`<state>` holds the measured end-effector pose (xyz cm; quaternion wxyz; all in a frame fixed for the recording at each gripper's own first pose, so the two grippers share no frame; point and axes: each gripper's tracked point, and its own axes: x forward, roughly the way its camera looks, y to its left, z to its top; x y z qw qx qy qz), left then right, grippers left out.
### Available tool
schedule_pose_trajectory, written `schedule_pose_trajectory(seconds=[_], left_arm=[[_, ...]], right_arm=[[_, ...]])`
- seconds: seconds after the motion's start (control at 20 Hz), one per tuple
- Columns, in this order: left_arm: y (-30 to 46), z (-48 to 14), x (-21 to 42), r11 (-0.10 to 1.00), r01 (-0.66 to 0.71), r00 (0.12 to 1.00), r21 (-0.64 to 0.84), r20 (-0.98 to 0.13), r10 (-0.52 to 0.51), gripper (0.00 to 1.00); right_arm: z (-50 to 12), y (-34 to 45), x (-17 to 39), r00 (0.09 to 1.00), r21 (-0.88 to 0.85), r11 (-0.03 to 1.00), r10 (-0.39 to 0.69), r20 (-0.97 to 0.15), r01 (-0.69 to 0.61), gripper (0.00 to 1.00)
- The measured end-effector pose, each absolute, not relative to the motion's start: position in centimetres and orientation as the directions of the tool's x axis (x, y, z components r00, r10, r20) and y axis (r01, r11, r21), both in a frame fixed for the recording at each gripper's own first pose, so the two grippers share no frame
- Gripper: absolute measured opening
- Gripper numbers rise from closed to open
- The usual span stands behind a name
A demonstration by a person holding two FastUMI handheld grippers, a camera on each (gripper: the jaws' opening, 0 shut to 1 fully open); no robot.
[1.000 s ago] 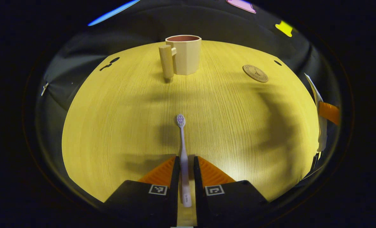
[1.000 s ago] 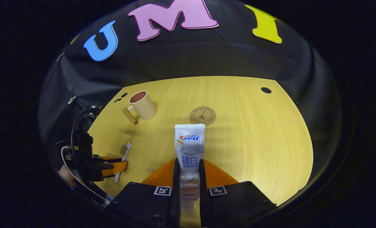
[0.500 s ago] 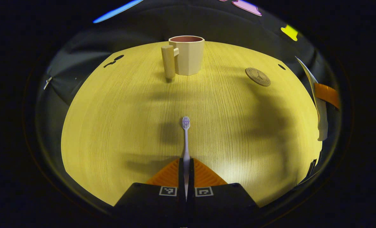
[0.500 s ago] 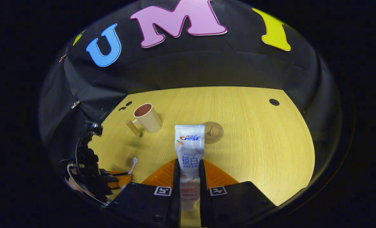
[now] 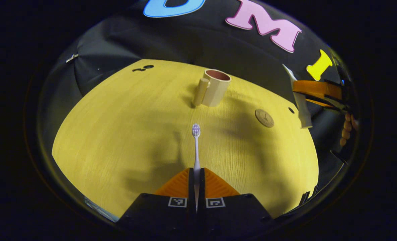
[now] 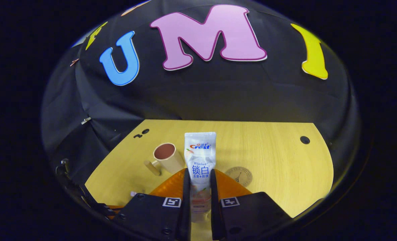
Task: Put the toothbrush and toothpaste on the desktop into the cup, then pick up the cup and place it on the coaster on the desktop.
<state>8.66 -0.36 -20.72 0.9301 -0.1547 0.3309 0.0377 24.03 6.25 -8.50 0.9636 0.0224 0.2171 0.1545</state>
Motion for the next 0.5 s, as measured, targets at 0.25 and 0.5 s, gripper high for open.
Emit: schedule_pose_trajectory(seconds=[0.25,0.5], left_arm=[[1.9,-18.0,6.6,0.952,-0.170,0.825,-0.256,-0.565,-0.005,0.06],[3.7,-17.3,5.0,0.924,-0.227,0.846,-0.306,-0.532,0.032,0.06]], right_arm=[[-6.8,11.7,28.2,0.871,0.103,0.926,0.376,-0.316,-0.362,0.27],[-4.3,16.4,31.7,0.877,0.066,0.895,0.445,-0.182,-0.441,0.27]])
